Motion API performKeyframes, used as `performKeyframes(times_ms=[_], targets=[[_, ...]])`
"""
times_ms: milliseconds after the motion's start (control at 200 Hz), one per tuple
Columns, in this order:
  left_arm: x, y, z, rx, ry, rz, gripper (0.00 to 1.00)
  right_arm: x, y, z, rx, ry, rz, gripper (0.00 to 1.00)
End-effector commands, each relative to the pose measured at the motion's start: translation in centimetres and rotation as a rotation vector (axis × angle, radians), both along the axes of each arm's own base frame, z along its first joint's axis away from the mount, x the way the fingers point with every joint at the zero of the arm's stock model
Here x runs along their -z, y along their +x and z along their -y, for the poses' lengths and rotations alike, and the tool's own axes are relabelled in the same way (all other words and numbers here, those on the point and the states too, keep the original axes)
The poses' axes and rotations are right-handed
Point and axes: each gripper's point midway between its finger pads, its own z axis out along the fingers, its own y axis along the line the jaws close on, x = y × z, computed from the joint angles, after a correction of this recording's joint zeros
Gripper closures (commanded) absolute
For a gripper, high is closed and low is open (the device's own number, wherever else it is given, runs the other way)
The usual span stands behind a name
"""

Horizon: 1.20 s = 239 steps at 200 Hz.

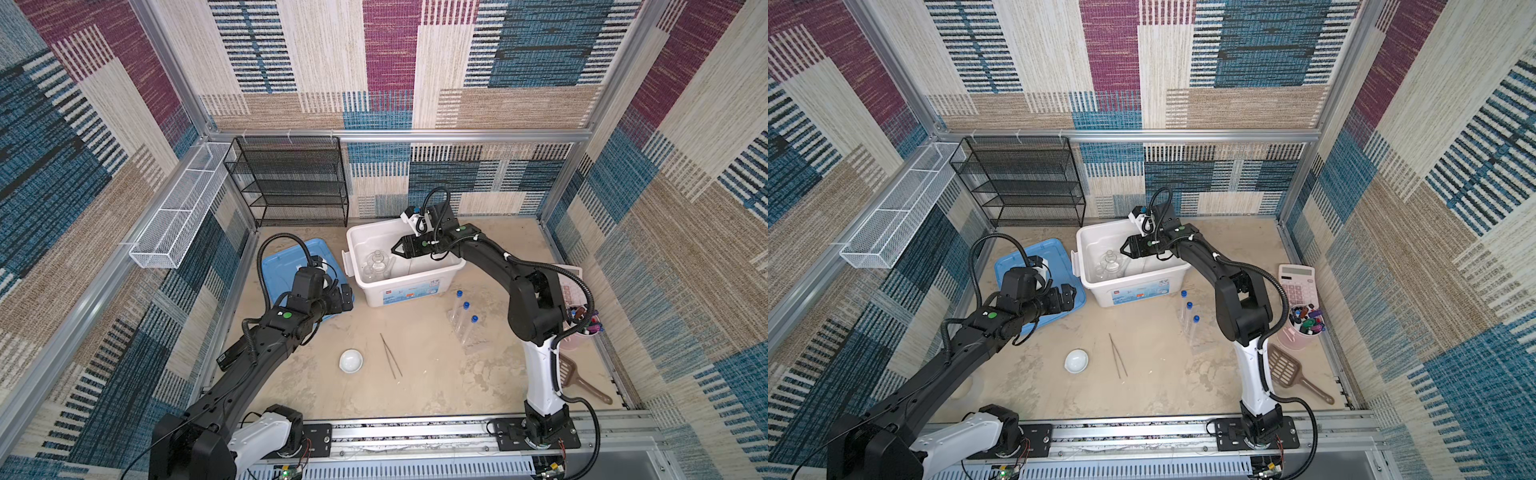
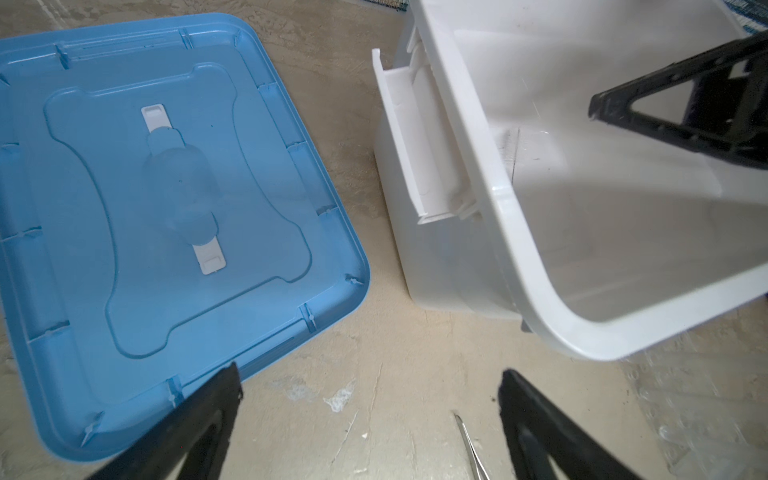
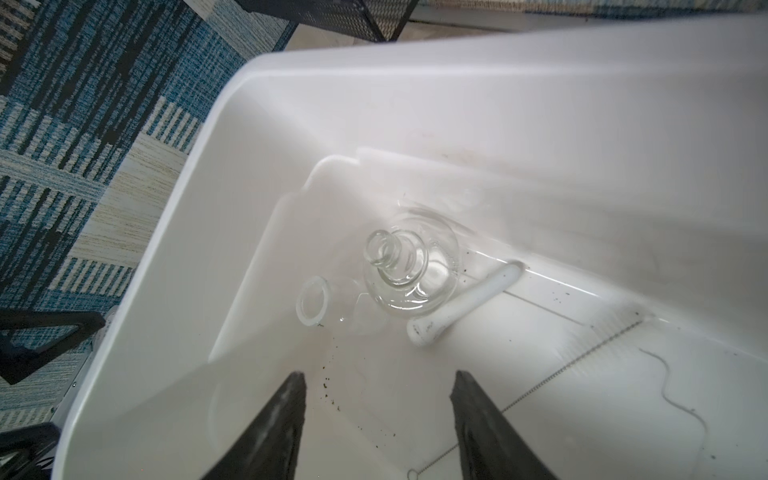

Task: Organize the chemistry lab equipment
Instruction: 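Raise the open right gripper up out of the bin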

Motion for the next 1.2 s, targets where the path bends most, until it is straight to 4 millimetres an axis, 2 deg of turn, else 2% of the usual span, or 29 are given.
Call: performKeyframes(times_ms=[0, 190, 386, 401, 641, 731, 851, 1042, 1192], targets=[[0.0, -0.1, -0.3, 0.008, 0.038, 0.01, 0.01, -2.5, 0.8, 0.7, 0.048, -0.007, 0.092, 0.34], [0.3, -0.5, -0.5, -0.001, 0.037, 0.006, 0.01, -5.6, -0.1, 2.5, 0.133, -0.001, 0.166, 0.3], [0.7, -0.7, -0.7, -0.009, 0.038, -0.003, 0.01, -7.7, -2.5, 3.3, 0.187, -0.034, 0.224, 0.28], [0.8, -0.8, -0.7, -0.012, 0.039, -0.005, 0.01, -7.1, -2.9, 3.4, 0.189, -0.046, 0.217, 0.28], [1.6, -0.8, -1.3, -0.061, 0.039, -0.018, 0.01, -6.1, -9.3, 2.5, 0.248, -0.122, 0.198, 0.32], [2.0, -0.9, -1.4, -0.069, 0.037, -0.029, 0.01, -5.5, -12.1, 1.9, 0.27, -0.15, 0.18, 0.33], [2.3, -0.8, -1.5, -0.081, 0.037, -0.031, 0.01, -3.4, -16.4, 0.8, 0.263, -0.161, 0.118, 0.36], [2.5, -1.0, -1.7, -0.089, 0.033, -0.026, 0.01, 1.7, -22.3, -0.2, 0.212, -0.246, 0.04, 0.39], [2.8, -1.1, -1.7, -0.09, 0.031, -0.03, 0.01, 5.6, -25.3, -0.4, 0.176, -0.298, -0.034, 0.44]])
